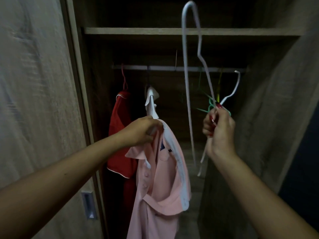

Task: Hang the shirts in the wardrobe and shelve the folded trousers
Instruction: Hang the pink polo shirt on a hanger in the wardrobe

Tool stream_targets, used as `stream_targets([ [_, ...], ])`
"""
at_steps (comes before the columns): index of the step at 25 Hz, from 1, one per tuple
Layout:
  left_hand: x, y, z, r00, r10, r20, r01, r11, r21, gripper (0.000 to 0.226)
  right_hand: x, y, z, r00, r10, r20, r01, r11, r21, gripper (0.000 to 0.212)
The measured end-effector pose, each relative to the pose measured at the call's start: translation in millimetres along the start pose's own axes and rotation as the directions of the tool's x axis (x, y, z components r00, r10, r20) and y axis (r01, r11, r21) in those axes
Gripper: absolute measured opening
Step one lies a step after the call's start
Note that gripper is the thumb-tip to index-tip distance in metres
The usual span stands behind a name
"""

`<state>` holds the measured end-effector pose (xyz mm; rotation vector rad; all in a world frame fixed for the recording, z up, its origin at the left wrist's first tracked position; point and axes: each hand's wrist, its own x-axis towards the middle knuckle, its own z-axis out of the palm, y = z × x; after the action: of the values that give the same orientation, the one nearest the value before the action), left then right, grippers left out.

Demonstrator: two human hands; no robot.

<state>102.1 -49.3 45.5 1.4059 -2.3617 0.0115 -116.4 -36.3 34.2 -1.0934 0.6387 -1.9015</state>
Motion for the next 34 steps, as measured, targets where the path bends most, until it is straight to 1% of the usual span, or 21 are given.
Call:
stream_targets([
  [2,0.5,4.3,-0.4,1.0,-0.012,0.02,0.013,0.998,-0.067,0.055,-11.3,-0.3,15.5,0.997,0.074,0.032,-0.078,0.988,0.131,0.03],
  [4,-1.5,9.1,-1.7,1.0,-0.006,0.016,0.009,0.985,-0.173,0.054,-22.8,7.2,24.6,0.993,0.095,0.07,-0.103,0.986,0.134,0.029],
  [5,-3.1,11.0,-2.7,1.0,0.003,0.004,-0.002,0.973,-0.231,0.053,-27.3,12.7,24.8,0.993,0.083,0.082,-0.09,0.993,0.075,0.029],
  [8,-14.4,8.2,-14.1,0.999,0.045,-0.017,-0.048,0.932,-0.36,0.048,-32.9,39.7,5.7,0.991,0.043,0.125,-0.011,0.968,-0.25,0.026],
  [11,-27.9,-6.1,-32.7,0.997,0.07,0.037,-0.046,0.897,-0.44,0.061,-25.0,65.1,-31.4,0.986,0.078,0.145,-0.013,0.915,-0.402,0.016],
  [12,-31.7,-15.0,-37.0,0.995,0.073,0.065,-0.041,0.914,-0.404,0.064,-21.0,70.2,-44.0,0.983,0.088,0.159,-0.003,0.883,-0.469,0.015],
  [13,-35.3,-23.3,-39.7,0.991,0.072,0.115,-0.029,0.941,-0.337,0.066,-17.1,73.3,-55.8,0.979,0.073,0.193,0.047,0.831,-0.554,0.018],
  [15,-41.7,-34.7,-39.0,0.969,0.057,0.241,-0.003,0.975,-0.221,0.067,-11.8,73.7,-76.2,0.961,0.036,0.273,0.171,0.696,-0.697,0.022],
  [16,-43.6,-37.4,-35.6,0.959,0.06,0.277,-0.007,0.982,-0.187,0.065,-10.0,73.5,-82.8,0.95,0.038,0.311,0.218,0.631,-0.744,0.02],
  [18,-44.2,-37.4,-28.0,0.951,0.067,0.301,-0.029,0.992,-0.127,0.061,-9.9,71.9,-88.3,0.929,0.04,0.368,0.299,0.503,-0.811,0.016],
  [20,-40.4,-31.3,-23.1,0.96,0.076,0.271,-0.07,0.997,-0.032,0.058,-10.8,70.9,-82.5,0.906,0.039,0.423,0.366,0.432,-0.824,0.019],
  [21,-38.4,-25.8,-20.6,0.966,0.094,0.24,-0.096,0.995,-0.003,0.057,-13.1,66.9,-74.3,0.88,0.053,0.472,0.413,0.407,-0.815,0.021],
  [22,-35.8,-22.3,-17.0,0.97,0.11,0.219,-0.113,0.994,0.005,0.057,-15.6,62.5,-64.8,0.836,0.084,0.542,0.472,0.394,-0.789,0.023],
  [24,-32.8,-14.5,-9.6,0.968,0.126,0.218,-0.126,0.992,-0.011,0.057,-22.3,51.6,-42.8,0.744,0.15,0.651,0.55,0.414,-0.725,0.023],
  [25,-32.5,-11.0,-6.6,0.966,0.118,0.231,-0.115,0.993,-0.027,0.056,-22.6,46.8,-34.3,0.734,0.138,0.665,0.558,0.434,-0.707,0.021],
  [26,-32.6,-10.3,-4.3,0.967,0.102,0.235,-0.09,0.994,-0.059,0.054,-21.2,42.7,-27.7,0.745,0.1,0.659,0.557,0.451,-0.698,0.02],
  [28,-34.3,-14.3,-3.8,0.986,0.082,0.143,-0.061,0.987,-0.147,0.043,-17.7,34.2,-19.5,0.766,0.06,0.64,0.548,0.459,-0.699,0.019],
  [29,-35.5,-19.7,-3.0,0.994,0.072,0.077,-0.06,0.986,-0.153,0.036,-16.2,29.9,-19.4,0.767,0.07,0.638,0.539,0.468,-0.7,0.02],
  [31,-37.9,-36.7,1.9,0.998,0.065,-0.003,-0.065,0.995,-0.07,0.029,-13.2,22.3,-20.0,0.773,0.021,0.634,0.548,0.482,-0.684,0.021],
  [33,-42.8,-46.5,13.6,0.997,0.072,0.004,-0.071,0.995,-0.068,0.046,-12.6,14.2,-17.8,0.785,-0.057,0.617,0.562,0.485,-0.67,0.023],
  [34,-47.0,-46.9,20.4,0.998,0.066,0.01,-0.064,0.99,-0.126,0.053,-11.2,12.4,-17.4,0.788,-0.067,0.612,0.56,0.491,-0.667,0.023],
])
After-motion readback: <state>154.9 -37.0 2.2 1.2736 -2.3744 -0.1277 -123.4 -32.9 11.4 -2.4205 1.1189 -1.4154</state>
